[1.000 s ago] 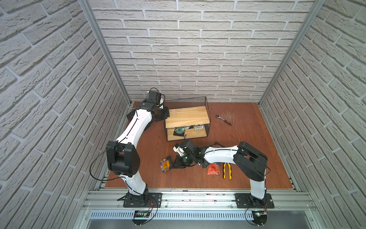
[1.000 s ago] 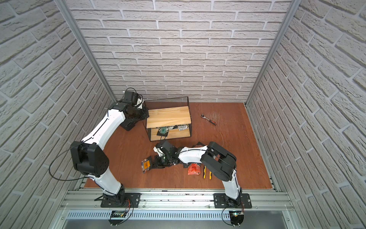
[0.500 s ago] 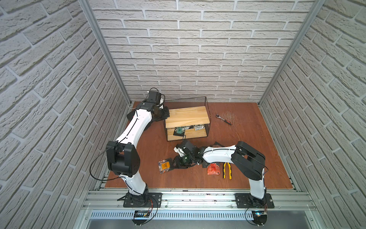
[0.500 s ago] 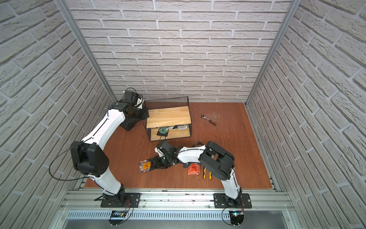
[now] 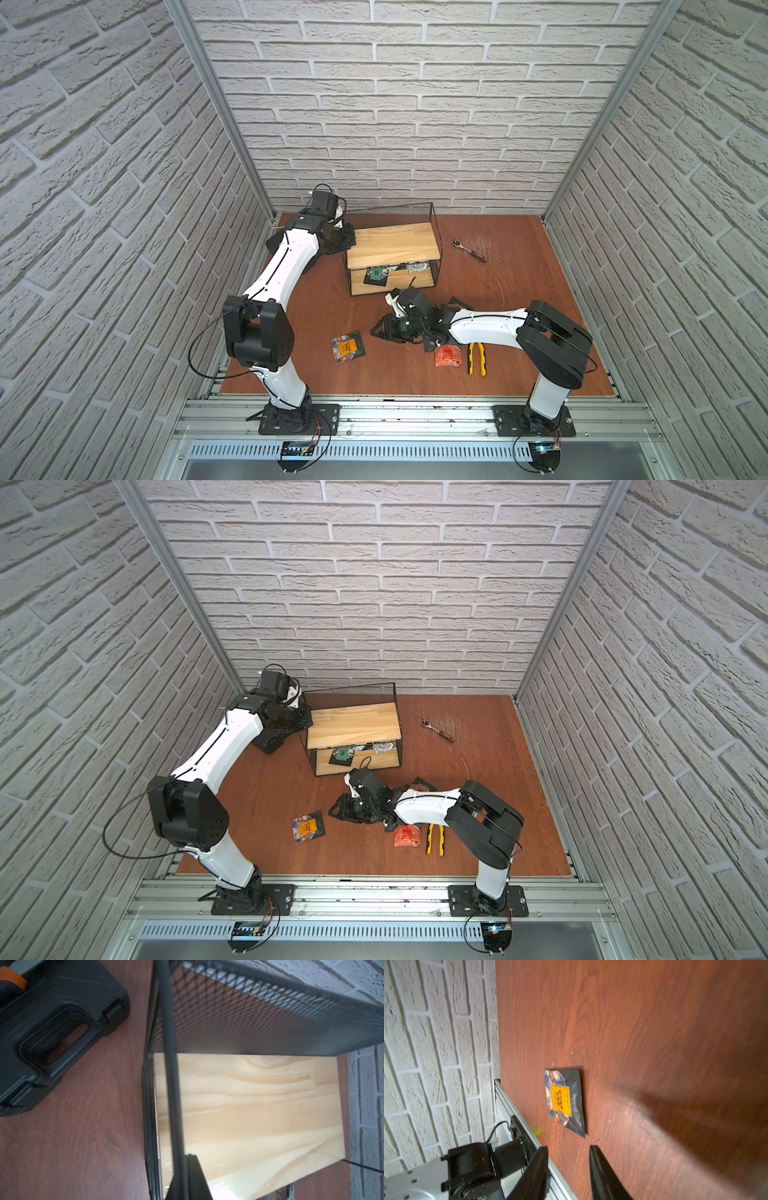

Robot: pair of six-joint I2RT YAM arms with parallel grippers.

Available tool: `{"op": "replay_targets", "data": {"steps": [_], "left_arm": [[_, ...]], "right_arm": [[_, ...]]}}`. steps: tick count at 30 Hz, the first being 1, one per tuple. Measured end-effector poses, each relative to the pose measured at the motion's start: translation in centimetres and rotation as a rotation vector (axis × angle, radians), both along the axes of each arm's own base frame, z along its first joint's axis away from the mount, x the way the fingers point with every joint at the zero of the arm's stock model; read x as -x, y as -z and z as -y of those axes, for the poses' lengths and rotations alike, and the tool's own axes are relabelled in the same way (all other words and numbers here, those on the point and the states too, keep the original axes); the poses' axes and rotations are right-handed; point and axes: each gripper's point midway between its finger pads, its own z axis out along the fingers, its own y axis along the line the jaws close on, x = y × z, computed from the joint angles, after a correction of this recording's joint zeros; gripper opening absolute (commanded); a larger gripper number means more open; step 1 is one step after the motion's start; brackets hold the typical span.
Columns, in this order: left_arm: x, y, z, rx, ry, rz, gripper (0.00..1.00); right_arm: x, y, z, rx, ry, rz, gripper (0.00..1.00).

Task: Remove the tea bags from the shelf
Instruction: Place the tea bag at the center of the board, then pick up the tea bag from the shelf.

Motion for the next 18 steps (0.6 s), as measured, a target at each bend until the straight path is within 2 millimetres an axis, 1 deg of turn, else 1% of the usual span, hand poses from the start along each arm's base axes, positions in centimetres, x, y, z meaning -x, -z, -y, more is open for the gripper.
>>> {"op": "replay_targets", "data": {"steps": [3,4,6,9,16,18], "left_arm": [[0.0,0.0,0.0,0.0,0.001,0.0,0.07],[0.0,0.0,0.0,0.0,0.0,0.0,0.07],[0.0,0.0,0.0,0.0,0.0,0.0,0.07],[0.0,0.0,0.0,-0.001,0.001,0.0,0.07],[0.0,0.0,0.0,-0.001,0.002,0.001,0.07],[0.0,0.0,0.0,-0.001,0.003,0.001,0.07]], "right_arm": [[-2.0,0.2,1.1,-0.015,0.111,0.007,0.06],[-2.7,0.1,1.3,-0.025,0.15,0.01,0.03],[-4.4,-0.3,1.7,-0.06,0.236,0.03,0.03],[-6.8,-0.6,1.6,-0.124,0.35,0.055,0.03],[-10.5,1.1,2.4,-0.18,0.562,0.074,0.03],[-11.7,1.3,2.4,-0.2,0.614,0.089,0.03]]}}
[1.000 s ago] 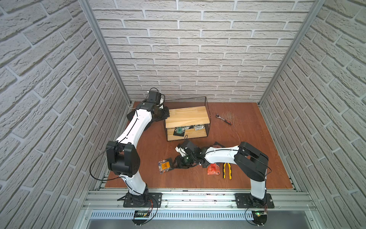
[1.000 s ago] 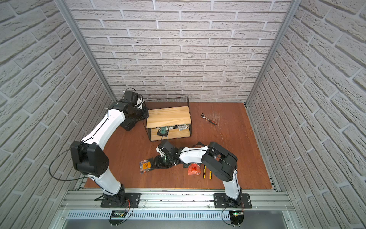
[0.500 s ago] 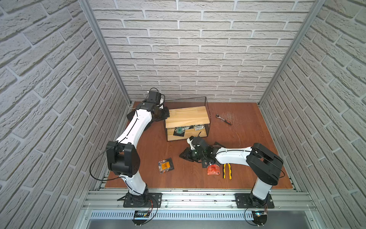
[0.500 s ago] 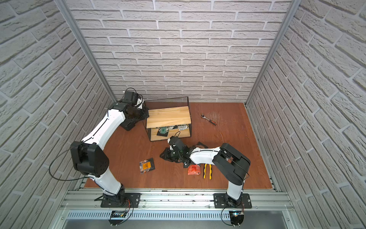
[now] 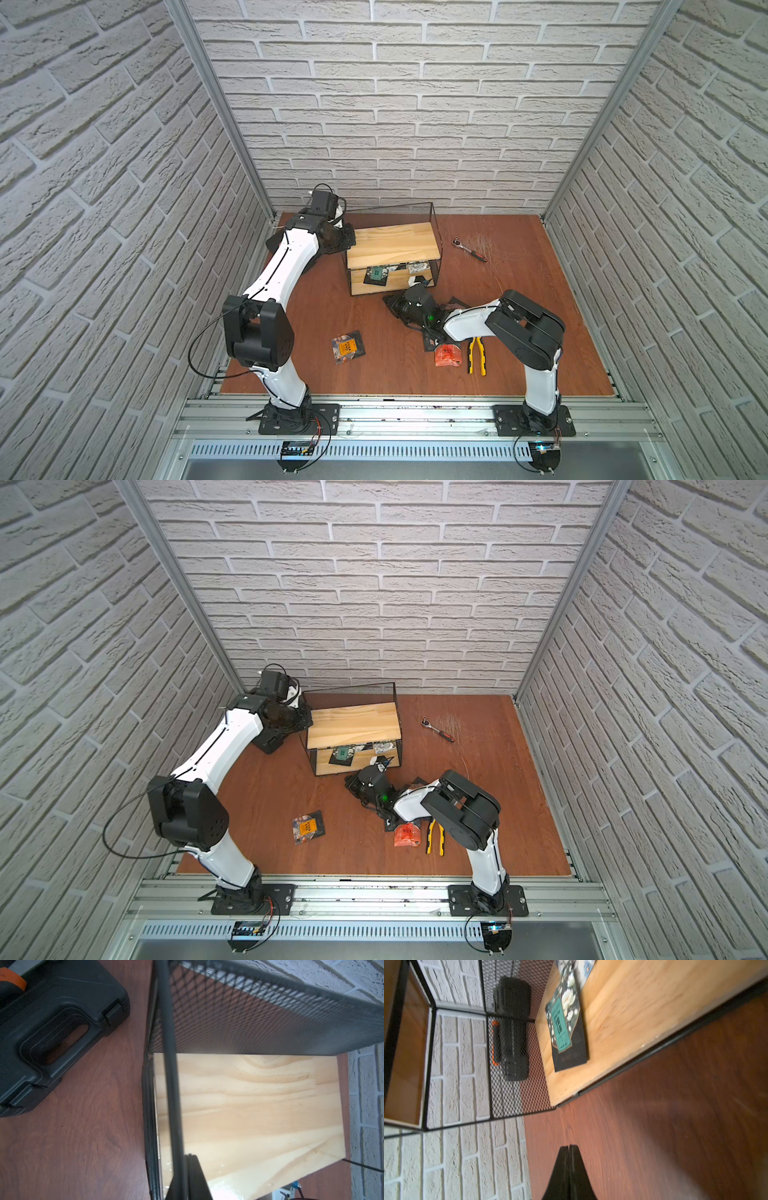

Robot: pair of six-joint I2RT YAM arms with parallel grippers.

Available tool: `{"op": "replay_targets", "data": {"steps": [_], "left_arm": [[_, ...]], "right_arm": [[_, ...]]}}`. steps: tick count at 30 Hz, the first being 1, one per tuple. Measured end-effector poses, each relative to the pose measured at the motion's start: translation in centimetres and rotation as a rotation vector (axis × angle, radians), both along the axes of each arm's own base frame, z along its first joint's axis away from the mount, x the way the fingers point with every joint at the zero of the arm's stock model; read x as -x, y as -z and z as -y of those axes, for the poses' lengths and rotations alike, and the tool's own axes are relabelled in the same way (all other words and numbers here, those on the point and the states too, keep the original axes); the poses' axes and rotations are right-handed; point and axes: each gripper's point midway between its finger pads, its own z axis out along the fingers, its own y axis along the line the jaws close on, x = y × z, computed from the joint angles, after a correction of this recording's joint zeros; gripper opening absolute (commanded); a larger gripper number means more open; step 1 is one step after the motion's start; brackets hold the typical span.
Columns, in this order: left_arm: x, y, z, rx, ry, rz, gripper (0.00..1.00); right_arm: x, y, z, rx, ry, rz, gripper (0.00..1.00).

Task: Remove the tea bags from the shelf
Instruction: Pick up the tea bag from the shelf.

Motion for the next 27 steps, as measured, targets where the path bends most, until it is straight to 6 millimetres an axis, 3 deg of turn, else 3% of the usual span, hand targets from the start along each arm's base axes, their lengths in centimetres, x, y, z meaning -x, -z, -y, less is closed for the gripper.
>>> {"op": "replay_targets", "data": {"steps": [17,27], "left_arm": [[0.0,0.0,0.0,0.008,0.009,-0.001,0.07],[0.0,0.0,0.0,0.01,0.009,-0.002,0.07]], "right_arm": [[-6.7,-0.7,-1.6,-0.119,0.241,0.068,0.03],[-6.5,2.4,-0.9,-0.04,0.274,-0.014,0.03]]}}
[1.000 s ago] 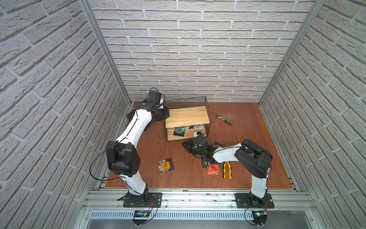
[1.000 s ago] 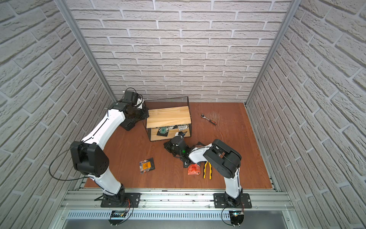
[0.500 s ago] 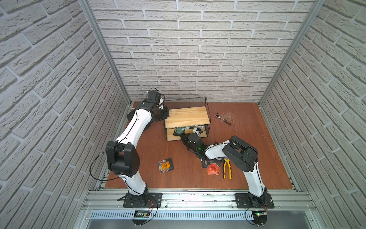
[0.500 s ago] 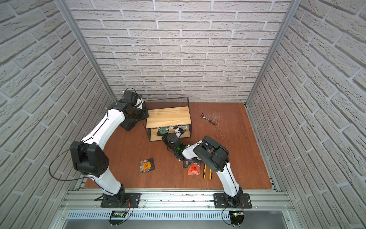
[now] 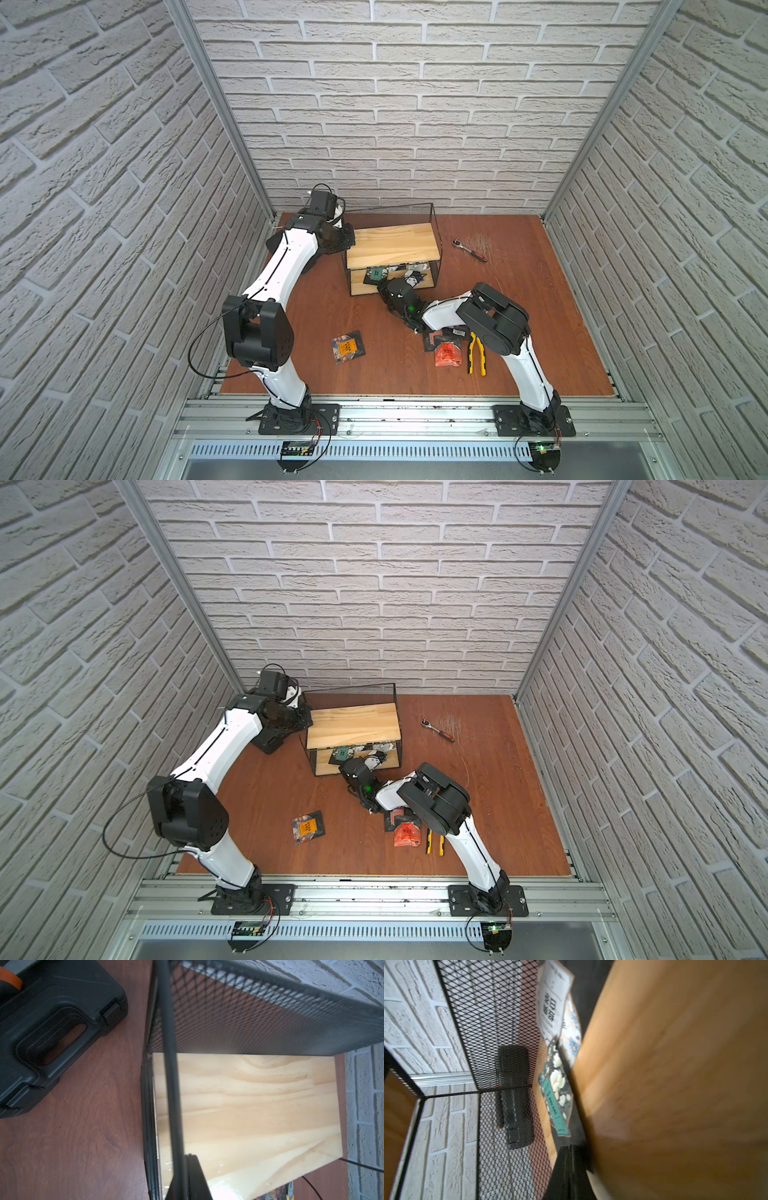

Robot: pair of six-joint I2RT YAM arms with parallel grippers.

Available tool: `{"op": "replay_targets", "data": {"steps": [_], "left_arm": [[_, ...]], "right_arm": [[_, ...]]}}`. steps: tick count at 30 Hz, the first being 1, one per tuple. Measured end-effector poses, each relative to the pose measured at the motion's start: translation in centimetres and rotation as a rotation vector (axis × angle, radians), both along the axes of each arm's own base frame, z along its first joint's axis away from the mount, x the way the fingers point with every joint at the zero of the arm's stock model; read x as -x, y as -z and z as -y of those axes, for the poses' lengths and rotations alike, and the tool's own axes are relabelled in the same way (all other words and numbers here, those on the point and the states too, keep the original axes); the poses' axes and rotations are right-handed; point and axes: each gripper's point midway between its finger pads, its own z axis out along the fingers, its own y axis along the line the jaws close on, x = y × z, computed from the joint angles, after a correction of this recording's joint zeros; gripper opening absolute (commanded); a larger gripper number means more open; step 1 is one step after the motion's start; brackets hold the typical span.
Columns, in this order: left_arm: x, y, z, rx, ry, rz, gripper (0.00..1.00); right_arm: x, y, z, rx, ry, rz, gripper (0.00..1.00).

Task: Remove the tea bags from the shelf
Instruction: Pick up the tea bag from the shelf.

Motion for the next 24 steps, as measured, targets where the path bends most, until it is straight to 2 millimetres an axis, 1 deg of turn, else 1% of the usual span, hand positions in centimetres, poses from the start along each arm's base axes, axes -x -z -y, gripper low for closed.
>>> {"op": "replay_targets", "data": {"steps": [12,24], "left_arm": [[0.0,0.0,0.0,0.002,0.001,-0.001,0.07],[0.0,0.0,0.1,0.002,0.002,-0.001,0.07]], "right_arm": [[1.7,0.0,1.4,0.028,-0.011,-0.052,0.03],[2.7,-0.4,1.5,0.032,-0.027,-0.069,0.03]]}}
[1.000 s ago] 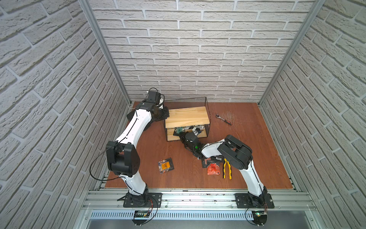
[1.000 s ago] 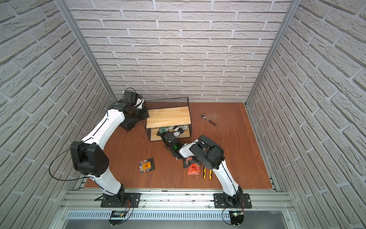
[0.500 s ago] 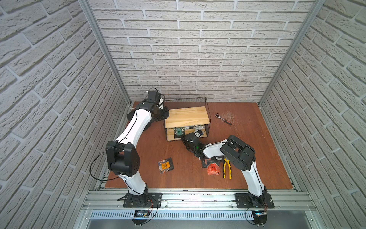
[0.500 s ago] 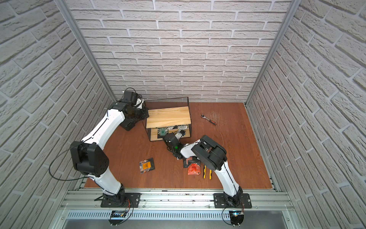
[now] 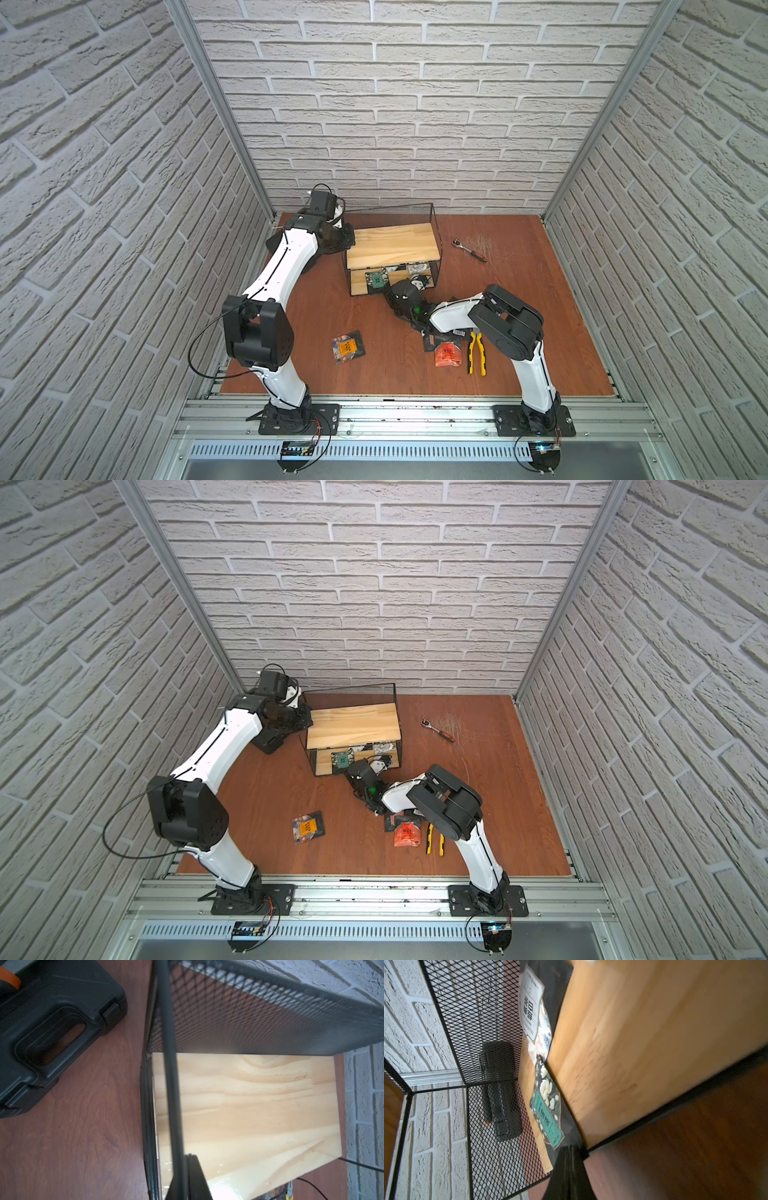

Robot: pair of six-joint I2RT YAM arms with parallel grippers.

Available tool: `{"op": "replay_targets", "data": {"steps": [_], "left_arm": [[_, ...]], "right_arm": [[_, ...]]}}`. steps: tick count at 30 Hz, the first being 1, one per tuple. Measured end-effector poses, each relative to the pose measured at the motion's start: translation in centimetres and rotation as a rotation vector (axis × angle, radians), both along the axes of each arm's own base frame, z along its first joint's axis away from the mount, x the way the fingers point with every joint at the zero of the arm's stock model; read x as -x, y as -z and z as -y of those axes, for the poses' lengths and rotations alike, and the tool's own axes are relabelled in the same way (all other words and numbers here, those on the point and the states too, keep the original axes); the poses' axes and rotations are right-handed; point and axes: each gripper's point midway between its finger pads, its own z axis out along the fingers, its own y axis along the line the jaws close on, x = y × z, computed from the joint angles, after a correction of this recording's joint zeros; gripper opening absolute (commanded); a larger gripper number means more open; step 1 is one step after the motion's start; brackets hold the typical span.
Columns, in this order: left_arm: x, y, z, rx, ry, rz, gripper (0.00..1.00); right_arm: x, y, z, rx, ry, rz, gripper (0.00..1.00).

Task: Remove the tea bags from the shelf
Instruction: Pick up the tea bag from the shelf.

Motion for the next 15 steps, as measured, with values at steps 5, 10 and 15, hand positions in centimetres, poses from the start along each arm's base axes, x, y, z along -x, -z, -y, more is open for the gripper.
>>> {"op": "replay_targets", "data": {"steps": [5,10,15], "left_arm": [[0.0,0.0,0.0,0.0,0.0,0.0,0.07],[0.0,0.0,0.0,0.0,0.0,0.0,0.07],[0.0,0.0,0.0,0.0,0.0,0.0,0.07]], "right_arm": [[0.2,-1.4,-0.2,-0.013,-0.005,0.011,0.14],[0.9,-3.0,-0.4,-0.048,-0.017,0.01,0.38],[2.4,-1.9,-0.6,-0.057,-0.038,-0.033,0.45]]}}
